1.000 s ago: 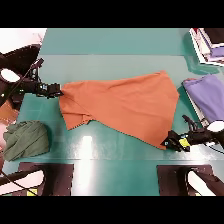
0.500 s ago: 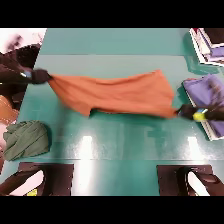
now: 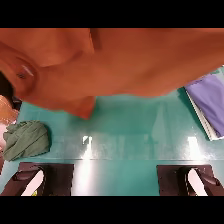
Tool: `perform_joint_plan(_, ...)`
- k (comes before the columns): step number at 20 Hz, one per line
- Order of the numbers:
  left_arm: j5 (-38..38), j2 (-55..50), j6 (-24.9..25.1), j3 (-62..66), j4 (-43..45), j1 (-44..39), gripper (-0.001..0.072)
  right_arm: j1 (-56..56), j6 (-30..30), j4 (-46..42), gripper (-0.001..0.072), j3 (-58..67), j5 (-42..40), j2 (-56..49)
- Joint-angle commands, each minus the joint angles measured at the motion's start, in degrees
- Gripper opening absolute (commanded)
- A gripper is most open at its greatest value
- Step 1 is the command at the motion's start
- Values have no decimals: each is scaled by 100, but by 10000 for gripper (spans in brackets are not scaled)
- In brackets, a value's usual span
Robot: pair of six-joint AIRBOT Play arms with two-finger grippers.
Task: Fold the shirts.
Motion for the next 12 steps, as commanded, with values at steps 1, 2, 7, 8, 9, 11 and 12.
perform_joint_plan(1,-142,129,-433,1270,24,4,22,-586,-96,-15,14,1161,323,9)
perform_joint_plan(2,-138,129,-476,1526,9,4,22,-723,-105,-13,14,1436,461,-55)
perform_joint_plan(7,-365,66,-511,1792,9,4,22,-612,-87,-9,13,2686,1274,-791)
perform_joint_plan(8,-420,42,-509,1519,15,4,22,-448,-44,-7,13,2638,1353,-938)
perform_joint_plan(9,-470,7,-509,1104,20,4,22,-278,-11,-9,13,2435,1399,-1056)
perform_joint_plan(11,-693,-203,-505,225,15,4,22,83,26,-20,13,1781,1513,-1333)
perform_joint_plan(12,-828,-367,-505,-181,15,4,22,236,33,-20,13,1429,1574,-1526)
